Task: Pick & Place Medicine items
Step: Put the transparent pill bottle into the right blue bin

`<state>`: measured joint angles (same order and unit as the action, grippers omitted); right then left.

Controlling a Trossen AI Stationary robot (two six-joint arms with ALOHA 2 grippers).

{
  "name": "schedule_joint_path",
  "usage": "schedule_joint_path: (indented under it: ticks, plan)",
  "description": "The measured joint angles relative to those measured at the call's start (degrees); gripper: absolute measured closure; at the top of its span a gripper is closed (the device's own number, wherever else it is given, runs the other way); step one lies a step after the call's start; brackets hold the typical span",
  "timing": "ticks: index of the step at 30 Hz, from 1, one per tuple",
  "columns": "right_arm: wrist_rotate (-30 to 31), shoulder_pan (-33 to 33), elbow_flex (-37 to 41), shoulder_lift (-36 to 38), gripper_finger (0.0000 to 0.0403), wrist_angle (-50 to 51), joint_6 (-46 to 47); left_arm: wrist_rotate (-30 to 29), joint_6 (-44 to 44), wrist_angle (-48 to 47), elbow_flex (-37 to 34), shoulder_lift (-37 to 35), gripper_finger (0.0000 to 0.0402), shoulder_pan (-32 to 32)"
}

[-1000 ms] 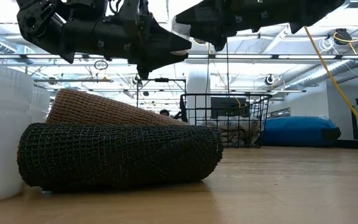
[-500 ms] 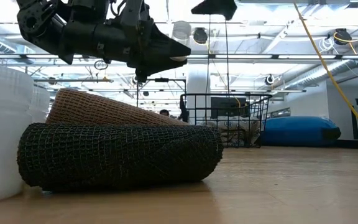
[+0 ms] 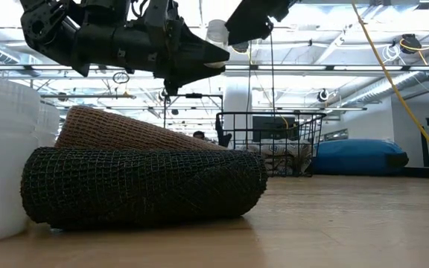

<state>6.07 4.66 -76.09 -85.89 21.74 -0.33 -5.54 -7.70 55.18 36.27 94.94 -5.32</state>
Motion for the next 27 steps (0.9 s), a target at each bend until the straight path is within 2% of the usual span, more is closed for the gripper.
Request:
schedule_joint_path:
  ticks: [10,20,27]
  plan:
    - [-0.3,0.0,0.2,0.1,0.0147,-3.2,2.6,2.9,2.4,9.2,0.0,0.0,0.0257,0.0]
    - [-0.1,0.4,10.3,0.0,0.0149,-26.2,2.9,2.7,2.5,9.2,0.0,0.0,0.0257,-0.1]
    - [-0.2,0.5,21.3,0.5,0.0178,-46.9,4.2,2.8,2.7,9.4,0.0,0.0,0.0257,-0.1]
